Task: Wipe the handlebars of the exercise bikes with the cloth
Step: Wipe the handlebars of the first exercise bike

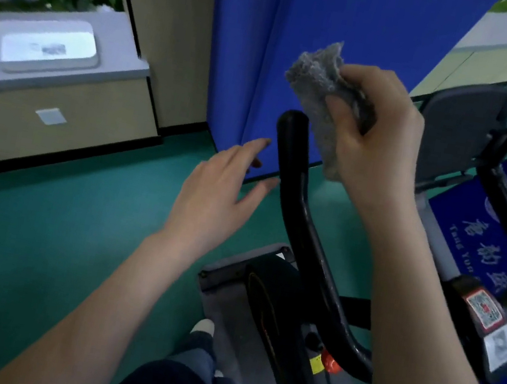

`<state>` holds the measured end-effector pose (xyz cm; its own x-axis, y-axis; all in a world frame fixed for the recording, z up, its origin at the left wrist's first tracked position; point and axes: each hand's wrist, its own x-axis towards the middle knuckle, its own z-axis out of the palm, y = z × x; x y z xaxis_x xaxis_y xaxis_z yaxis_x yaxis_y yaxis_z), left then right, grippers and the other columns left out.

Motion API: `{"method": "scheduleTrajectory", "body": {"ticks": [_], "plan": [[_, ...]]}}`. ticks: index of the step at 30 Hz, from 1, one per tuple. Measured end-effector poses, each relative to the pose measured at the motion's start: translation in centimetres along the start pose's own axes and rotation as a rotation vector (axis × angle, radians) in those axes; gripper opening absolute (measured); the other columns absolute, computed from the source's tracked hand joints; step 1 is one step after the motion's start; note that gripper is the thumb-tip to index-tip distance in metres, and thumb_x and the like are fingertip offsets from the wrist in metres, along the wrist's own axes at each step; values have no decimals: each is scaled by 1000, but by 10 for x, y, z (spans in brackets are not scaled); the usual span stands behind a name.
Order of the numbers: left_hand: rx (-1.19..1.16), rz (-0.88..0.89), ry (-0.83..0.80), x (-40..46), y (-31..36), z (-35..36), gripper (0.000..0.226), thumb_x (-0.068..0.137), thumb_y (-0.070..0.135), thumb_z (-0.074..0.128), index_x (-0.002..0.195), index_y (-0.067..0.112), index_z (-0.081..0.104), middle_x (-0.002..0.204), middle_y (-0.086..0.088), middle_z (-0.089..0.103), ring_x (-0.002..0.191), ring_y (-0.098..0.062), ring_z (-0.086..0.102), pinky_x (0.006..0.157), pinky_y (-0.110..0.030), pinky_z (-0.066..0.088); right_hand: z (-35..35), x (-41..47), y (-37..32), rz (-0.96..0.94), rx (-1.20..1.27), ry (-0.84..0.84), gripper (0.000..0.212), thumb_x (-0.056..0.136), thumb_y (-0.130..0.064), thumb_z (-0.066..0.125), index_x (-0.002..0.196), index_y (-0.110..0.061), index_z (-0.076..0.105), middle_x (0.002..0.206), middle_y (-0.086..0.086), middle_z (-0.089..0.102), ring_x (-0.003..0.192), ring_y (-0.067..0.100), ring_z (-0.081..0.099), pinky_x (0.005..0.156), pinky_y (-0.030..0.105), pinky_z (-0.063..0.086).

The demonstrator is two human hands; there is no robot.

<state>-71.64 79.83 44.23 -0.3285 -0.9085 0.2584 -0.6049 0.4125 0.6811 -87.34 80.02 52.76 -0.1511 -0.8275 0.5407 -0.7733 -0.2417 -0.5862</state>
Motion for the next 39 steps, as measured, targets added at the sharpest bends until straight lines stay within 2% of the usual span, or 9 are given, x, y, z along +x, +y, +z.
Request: {"method": "scheduleTrajectory", "body": {"ticks": [3,7,10,17,21,25,30,33,39], "plan": [[-102,18,-4,9,-2,5,49,90,38,57,134,19,46,110,2,62,102,-15,58,90,-36,46,15,23,0,-34,-76,-196,23,88,-6,57,107,-12,66,86,-14,55,89,18,53,73,12,36],[-266,17,-19,9,-7,10,45,88,36,61,129,20,50,107,10,62,95,0,57,85,-11,40,13,29,1,-17,-94,-400,22,87,-7,57,102,-18,69,76,-21,58,83,15,56,72,15,39],[-338,10,-2,8,-5,13,45,85,41,61,126,25,50,103,16,61,92,6,57,84,-10,41,6,18,3,74,-78,-341,18,90,-7,56,103,-14,68,80,-12,62,81,0,54,67,1,35],[-388,0,14,9,-3,13,43,83,39,66,121,26,52,99,14,64,88,4,58,82,-17,45,19,20,-5,12,-79,-276,22,88,-3,56,101,-14,69,80,-13,57,87,17,57,74,9,36],[-484,-60,29,7,4,16,40,81,33,68,119,30,54,90,18,64,81,1,60,80,-22,48,14,-5,-1,-48,6,-207,20,89,1,57,105,-4,66,103,2,57,96,6,54,83,7,39],[-787,-189,57,3,12,21,42,75,17,68,103,44,52,81,18,60,75,-2,57,73,-19,47,18,-25,2,-31,3,-68,21,91,-1,56,109,-2,65,109,12,55,95,6,50,83,7,38],[-904,-215,64,-3,17,24,53,80,-8,64,109,34,52,87,5,60,77,-6,58,73,-19,48,15,-47,3,15,10,-3,21,90,0,57,110,-1,64,106,12,58,91,9,54,80,9,40],[-916,-239,79,-4,22,25,54,81,-10,62,112,33,51,90,0,58,80,-14,56,75,-21,49,12,-56,4,36,5,1,22,91,-2,58,111,-1,65,105,11,61,91,12,57,81,11,42],[-917,-259,94,-6,25,26,51,82,-8,63,120,24,49,89,4,58,77,-12,56,74,-20,48,14,-61,-3,100,-27,67,25,92,-4,57,116,1,63,106,13,63,88,4,51,79,-3,32]]}}
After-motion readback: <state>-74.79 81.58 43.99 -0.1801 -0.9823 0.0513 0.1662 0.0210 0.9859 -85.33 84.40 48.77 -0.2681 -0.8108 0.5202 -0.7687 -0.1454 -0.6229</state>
